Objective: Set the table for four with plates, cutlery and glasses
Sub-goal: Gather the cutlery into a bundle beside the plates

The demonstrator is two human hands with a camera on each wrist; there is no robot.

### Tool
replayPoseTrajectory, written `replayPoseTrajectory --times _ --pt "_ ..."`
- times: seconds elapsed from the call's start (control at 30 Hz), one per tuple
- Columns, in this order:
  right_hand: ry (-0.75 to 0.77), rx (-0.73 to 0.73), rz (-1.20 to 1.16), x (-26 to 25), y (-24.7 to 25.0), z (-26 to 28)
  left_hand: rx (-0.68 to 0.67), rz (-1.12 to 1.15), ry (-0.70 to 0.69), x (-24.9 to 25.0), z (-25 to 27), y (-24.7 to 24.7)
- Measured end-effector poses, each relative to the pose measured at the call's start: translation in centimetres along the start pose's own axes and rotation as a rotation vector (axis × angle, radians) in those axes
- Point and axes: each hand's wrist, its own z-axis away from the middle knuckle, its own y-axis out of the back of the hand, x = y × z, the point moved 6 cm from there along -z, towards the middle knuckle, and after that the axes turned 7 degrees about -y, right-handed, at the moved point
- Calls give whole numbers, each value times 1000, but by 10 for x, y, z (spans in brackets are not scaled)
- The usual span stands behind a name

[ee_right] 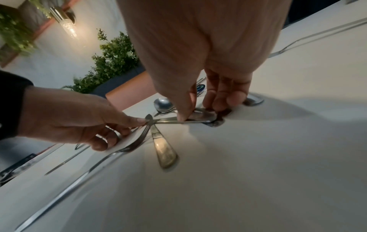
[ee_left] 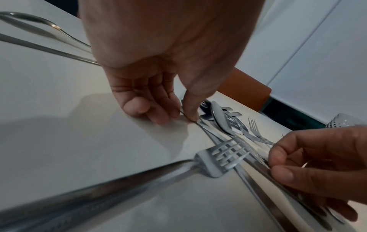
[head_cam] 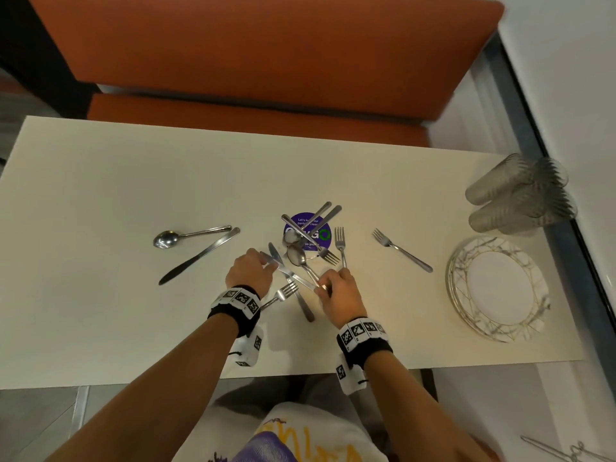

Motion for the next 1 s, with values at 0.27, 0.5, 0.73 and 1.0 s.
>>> replayPoseTrajectory --times 0.27,0.5,0.73,1.0 --pt "229 68 162 -43 -12 -1 6 112 25 -10 0 2" --pt "56 -36 182 -47 -25 -12 50 263 62 -31 7 16" --pt "-58 -107 133 -36 -15 -12 85 330 100 -41 16 23" --pt "-84 -14 -282 -52 20 -3 110 582 -30 7 24 18"
